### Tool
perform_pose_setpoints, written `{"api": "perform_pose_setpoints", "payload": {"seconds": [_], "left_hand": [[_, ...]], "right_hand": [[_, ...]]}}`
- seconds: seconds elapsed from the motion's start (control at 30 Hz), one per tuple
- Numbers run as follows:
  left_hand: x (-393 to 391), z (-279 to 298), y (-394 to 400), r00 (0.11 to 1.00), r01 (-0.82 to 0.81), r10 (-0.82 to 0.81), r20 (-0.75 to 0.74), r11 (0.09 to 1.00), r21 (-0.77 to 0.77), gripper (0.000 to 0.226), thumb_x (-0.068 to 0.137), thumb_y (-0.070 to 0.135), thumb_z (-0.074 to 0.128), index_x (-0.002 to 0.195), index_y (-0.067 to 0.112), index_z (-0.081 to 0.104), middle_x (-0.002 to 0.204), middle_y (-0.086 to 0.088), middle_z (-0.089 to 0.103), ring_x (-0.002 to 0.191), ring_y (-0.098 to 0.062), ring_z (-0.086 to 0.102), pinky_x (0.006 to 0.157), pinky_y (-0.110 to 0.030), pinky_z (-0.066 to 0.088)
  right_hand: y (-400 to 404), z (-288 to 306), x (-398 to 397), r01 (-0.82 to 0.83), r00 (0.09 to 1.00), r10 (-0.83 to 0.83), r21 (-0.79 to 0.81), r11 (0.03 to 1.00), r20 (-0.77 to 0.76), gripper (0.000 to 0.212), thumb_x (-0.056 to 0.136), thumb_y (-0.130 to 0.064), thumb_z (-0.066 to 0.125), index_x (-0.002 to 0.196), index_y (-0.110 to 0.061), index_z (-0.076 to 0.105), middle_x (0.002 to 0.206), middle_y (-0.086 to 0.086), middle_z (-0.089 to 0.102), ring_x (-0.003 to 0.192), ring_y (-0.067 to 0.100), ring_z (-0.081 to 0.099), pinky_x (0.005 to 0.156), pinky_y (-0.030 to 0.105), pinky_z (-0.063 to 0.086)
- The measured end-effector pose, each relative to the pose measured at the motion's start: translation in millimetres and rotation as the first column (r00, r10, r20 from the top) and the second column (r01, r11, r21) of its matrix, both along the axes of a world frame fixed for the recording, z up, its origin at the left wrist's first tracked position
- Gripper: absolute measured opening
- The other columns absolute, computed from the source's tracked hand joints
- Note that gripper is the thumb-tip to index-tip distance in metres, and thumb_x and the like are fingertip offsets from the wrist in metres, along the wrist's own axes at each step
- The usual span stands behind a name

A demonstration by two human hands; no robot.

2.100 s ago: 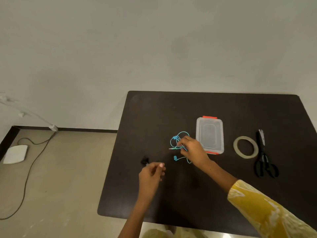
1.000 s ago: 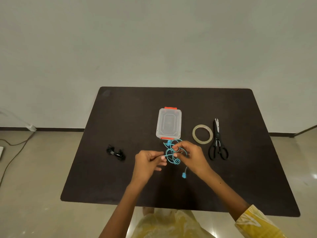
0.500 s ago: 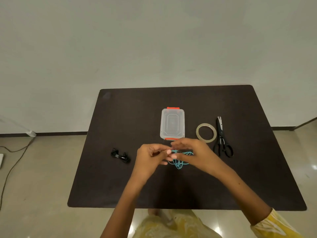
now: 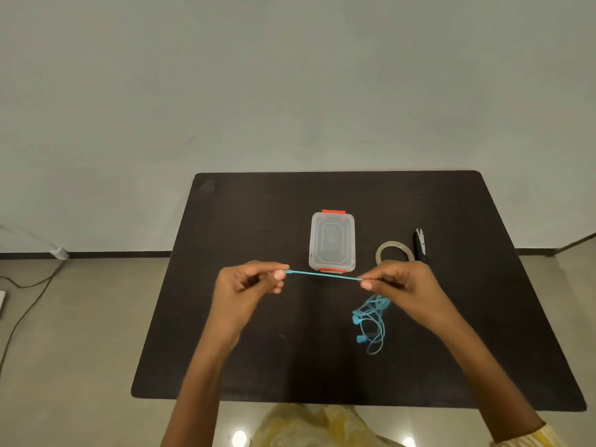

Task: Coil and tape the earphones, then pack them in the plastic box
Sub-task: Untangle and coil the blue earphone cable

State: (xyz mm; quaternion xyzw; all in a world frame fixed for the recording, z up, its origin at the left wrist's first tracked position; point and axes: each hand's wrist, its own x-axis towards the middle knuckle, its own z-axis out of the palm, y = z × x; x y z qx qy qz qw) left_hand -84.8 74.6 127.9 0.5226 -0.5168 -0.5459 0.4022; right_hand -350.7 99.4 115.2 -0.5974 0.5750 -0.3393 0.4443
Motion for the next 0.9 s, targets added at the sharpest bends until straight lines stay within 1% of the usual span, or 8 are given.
{"api": "perform_pose_setpoints", "payload": {"seconds": [0.3, 0.37, 0.47, 0.53, 0.6, 0.7, 0.8, 0.9], "left_hand": [[8, -10, -1, 0.999, -0.032, 0.032, 0.040, 0.999, 0.014, 0.021, 0.084, 0.002, 0.065, 0.096, 0.016, 0.074, 0.087, -0.003, 0.075, 0.083, -0.019, 0.070, 0.069, -0.017, 0.056], [10, -15, -3, 0.983, -0.008, 0.013, 0.185, 1.000, -0.024, 0.023, 0.084, 0.004, 0.066, 0.102, 0.017, 0.072, 0.093, -0.005, 0.075, 0.087, -0.016, 0.070, 0.074, -0.018, 0.055], [7, -20, -5, 0.834, 0.100, -0.032, 0.551, 0.991, -0.094, 0.030, 0.086, 0.011, 0.068, 0.115, 0.016, 0.067, 0.118, -0.005, 0.067, 0.110, -0.011, 0.062, 0.093, -0.012, 0.041], [-6, -15, -3, 0.826, 0.200, -0.062, 0.560, 0.962, -0.188, 0.037, 0.085, 0.012, 0.069, 0.121, 0.018, 0.064, 0.128, 0.001, 0.060, 0.121, -0.006, 0.053, 0.101, -0.009, 0.032], [-25, -7, 2, 0.873, 0.297, -0.132, 0.470, 0.908, -0.297, 0.039, 0.081, 0.013, 0.073, 0.119, 0.020, 0.066, 0.123, 0.011, 0.061, 0.117, 0.004, 0.054, 0.102, -0.010, 0.037], [-46, -6, 7, 0.883, 0.356, -0.160, 0.442, 0.841, -0.407, 0.030, 0.082, 0.012, 0.071, 0.112, 0.019, 0.070, 0.103, 0.008, 0.072, 0.093, 0.002, 0.066, 0.083, -0.010, 0.049], [-51, -8, 5, 0.872, 0.335, -0.076, 0.483, 0.813, -0.477, 0.029, 0.082, 0.008, 0.071, 0.109, 0.019, 0.071, 0.080, 0.002, 0.075, 0.064, 0.006, 0.060, 0.064, -0.002, 0.043], [-43, -12, 2, 0.911, 0.226, 0.006, 0.412, 0.829, -0.511, 0.031, 0.080, 0.006, 0.073, 0.106, 0.021, 0.071, 0.081, 0.009, 0.074, 0.065, 0.016, 0.059, 0.062, -0.002, 0.043]], "right_hand": [[-1, 1, -1, 0.051, 0.999, -0.050, -0.005, 0.999, 0.020, 0.011, 0.080, -0.010, 0.071, 0.088, -0.016, 0.076, 0.081, -0.005, 0.074, 0.082, 0.007, 0.070, 0.075, 0.017, 0.055], [-2, 3, 3, 0.062, 0.998, -0.062, -0.025, 0.998, -0.017, 0.011, 0.080, -0.012, 0.072, 0.085, -0.021, 0.075, 0.079, -0.010, 0.073, 0.080, 0.003, 0.069, 0.072, 0.013, 0.053], [-4, 9, 13, 0.039, 0.996, -0.044, -0.059, 0.998, -0.078, 0.009, 0.081, -0.013, 0.072, 0.084, -0.021, 0.075, 0.078, -0.012, 0.072, 0.078, 0.000, 0.067, 0.070, 0.011, 0.052], [-4, 12, 21, -0.010, 0.991, 0.000, -0.078, 0.997, -0.133, 0.006, 0.082, -0.015, 0.071, 0.084, -0.019, 0.075, 0.078, -0.011, 0.072, 0.077, 0.000, 0.066, 0.070, 0.012, 0.051], [-5, 15, 30, -0.066, 0.982, 0.049, -0.088, 0.994, -0.184, 0.006, 0.083, -0.017, 0.071, 0.086, -0.019, 0.075, 0.078, -0.012, 0.071, 0.076, 0.001, 0.066, 0.070, 0.014, 0.049], [-7, 18, 40, -0.124, 0.971, 0.097, -0.115, 0.986, -0.217, 0.005, 0.085, -0.020, 0.069, 0.086, -0.022, 0.073, 0.080, -0.011, 0.071, 0.078, 0.002, 0.066, 0.071, 0.020, 0.051], [-7, 16, 42, -0.128, 0.975, 0.106, -0.102, 0.986, -0.196, 0.011, 0.085, -0.024, 0.068, 0.095, -0.020, 0.072, 0.086, -0.009, 0.072, 0.083, 0.002, 0.067, 0.076, 0.023, 0.055], [-3, 7, 29, -0.074, 0.979, 0.058, -0.076, 0.994, -0.196, 0.013, 0.085, -0.026, 0.068, 0.095, -0.020, 0.073, 0.085, -0.009, 0.072, 0.082, 0.005, 0.067, 0.075, 0.030, 0.056]]}}
